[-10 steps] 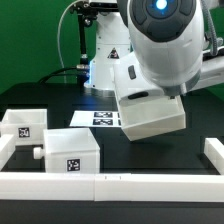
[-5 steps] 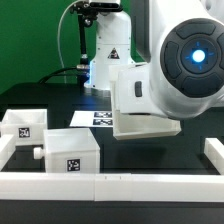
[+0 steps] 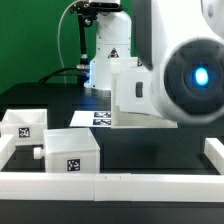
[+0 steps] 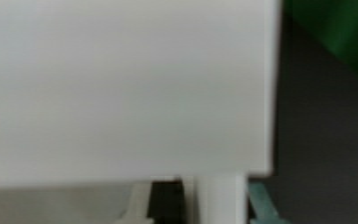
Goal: Assemble drawer
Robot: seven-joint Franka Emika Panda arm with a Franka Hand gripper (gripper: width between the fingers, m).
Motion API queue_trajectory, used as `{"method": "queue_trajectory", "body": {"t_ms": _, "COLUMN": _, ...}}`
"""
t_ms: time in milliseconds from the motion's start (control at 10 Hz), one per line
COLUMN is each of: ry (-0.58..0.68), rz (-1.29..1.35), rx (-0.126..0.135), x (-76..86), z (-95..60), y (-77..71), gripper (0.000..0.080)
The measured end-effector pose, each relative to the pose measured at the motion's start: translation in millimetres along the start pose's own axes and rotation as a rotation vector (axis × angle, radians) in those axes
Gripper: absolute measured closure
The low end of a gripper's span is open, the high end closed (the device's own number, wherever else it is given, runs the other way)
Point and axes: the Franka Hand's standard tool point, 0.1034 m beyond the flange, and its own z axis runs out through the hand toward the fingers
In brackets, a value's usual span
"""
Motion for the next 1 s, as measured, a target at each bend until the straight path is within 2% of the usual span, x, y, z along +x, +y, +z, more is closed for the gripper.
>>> {"method": "queue_trajectory", "body": {"t_ms": 100, "ry": 0.001, "rz": 0.015, "rx": -0.010, "x": -4.8, "z": 4.1, "y": -5.5, "gripper": 0.0737}}
{"method": "queue_trajectory", "body": {"t_ms": 300, "ry": 0.034, "rz": 0.014, "rx": 0.004, "x": -1.0, "z": 15.3, "y": -6.0, "gripper": 0.0737}}
{"method": "queue_trajectory", "body": {"t_ms": 600, "ry": 0.031, "rz": 0.017, "rx": 0.006, "x": 0.8, "z": 16.1, "y": -4.8, "gripper": 0.0737}}
{"method": "queue_trajectory", "body": {"t_ms": 700, "ry": 0.031, "rz": 0.017, "rx": 0.006, "x": 0.9, "z": 16.1, "y": -4.6, "gripper": 0.0555}}
{"method": "queue_trajectory", "body": {"t_ms": 800, "ry": 0.031, "rz": 0.017, "rx": 0.007, "x": 1.0, "z": 16.1, "y": -4.6, "gripper": 0.0421}}
{"method": "queue_trajectory", "body": {"t_ms": 900, "ry": 0.031, "rz": 0.017, "rx": 0.007, "x": 1.0, "z": 16.2, "y": -4.5, "gripper": 0.0421}}
{"method": "queue_trajectory", "body": {"t_ms": 1000, "ry": 0.031, "rz": 0.017, "rx": 0.007, "x": 1.0, "z": 16.2, "y": -4.5, "gripper": 0.0241}}
